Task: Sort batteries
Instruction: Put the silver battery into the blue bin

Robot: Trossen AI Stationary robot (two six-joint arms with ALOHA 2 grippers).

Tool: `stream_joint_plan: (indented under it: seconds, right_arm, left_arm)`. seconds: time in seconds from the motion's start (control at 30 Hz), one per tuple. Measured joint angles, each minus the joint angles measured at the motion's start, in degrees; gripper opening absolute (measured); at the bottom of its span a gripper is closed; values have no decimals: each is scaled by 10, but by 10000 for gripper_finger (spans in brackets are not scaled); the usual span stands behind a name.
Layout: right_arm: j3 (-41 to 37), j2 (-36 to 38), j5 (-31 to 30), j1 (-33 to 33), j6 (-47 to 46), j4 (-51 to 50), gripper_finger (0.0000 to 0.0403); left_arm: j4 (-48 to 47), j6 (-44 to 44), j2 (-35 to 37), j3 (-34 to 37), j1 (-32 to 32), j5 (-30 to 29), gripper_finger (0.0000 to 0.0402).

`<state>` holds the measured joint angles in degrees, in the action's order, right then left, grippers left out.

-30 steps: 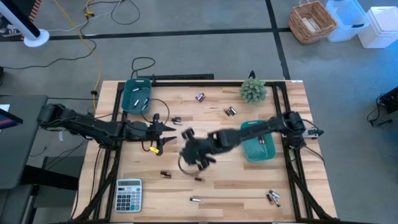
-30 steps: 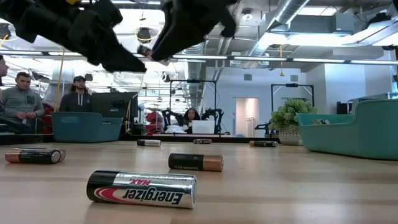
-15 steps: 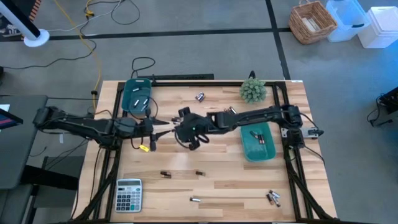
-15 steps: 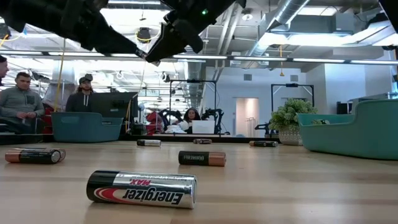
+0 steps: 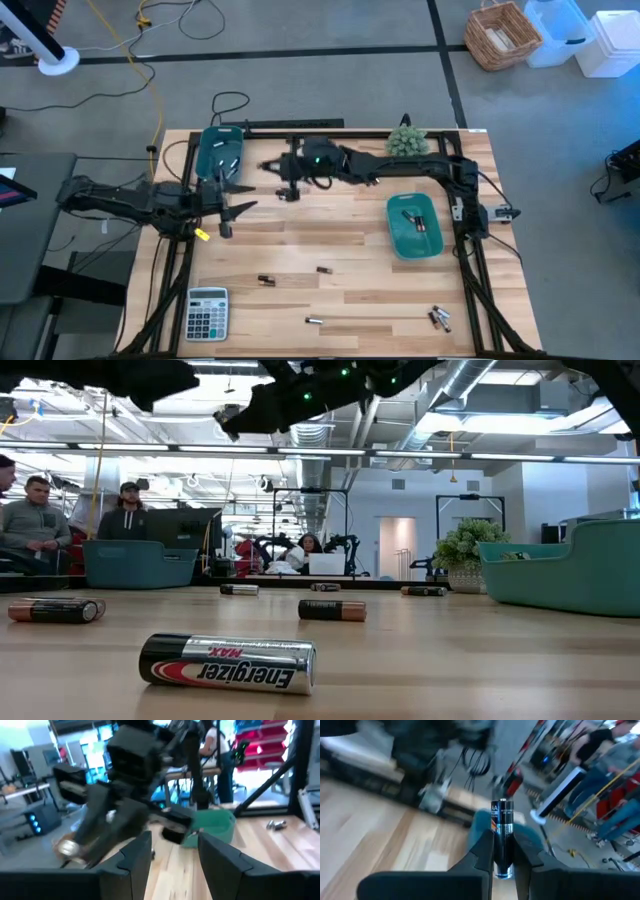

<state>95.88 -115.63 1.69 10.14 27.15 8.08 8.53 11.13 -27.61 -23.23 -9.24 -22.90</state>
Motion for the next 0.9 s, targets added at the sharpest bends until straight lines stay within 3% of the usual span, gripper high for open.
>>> stream_joint_plan:
  seconds: [0.13, 0.2, 0.6, 0.67, 0.8, 0.9]
  right_arm:
    - [11, -22, 33, 25, -34, 91, 54]
    - [36, -46, 46, 35, -57, 88, 54]
    - [393, -331, 95, 64, -163, 85, 54]
    - [361, -344, 99, 65, -187, 162, 54]
    - [352, -355, 102, 72, -226, 174, 54]
    - [353, -355, 103, 73, -225, 172, 54]
  left_arm:
    - [-1, 16, 36, 0, -13, 0, 155]
    - [-1, 24, 54, 0, -16, 0, 155]
    - [-47, 32, 109, 0, -17, -29, 155]
    - [-56, 33, 111, 0, -17, -52, 155]
    - [-75, 31, 116, 0, -17, -136, 155]
    - [-90, 10, 115, 0, -17, -239, 155]
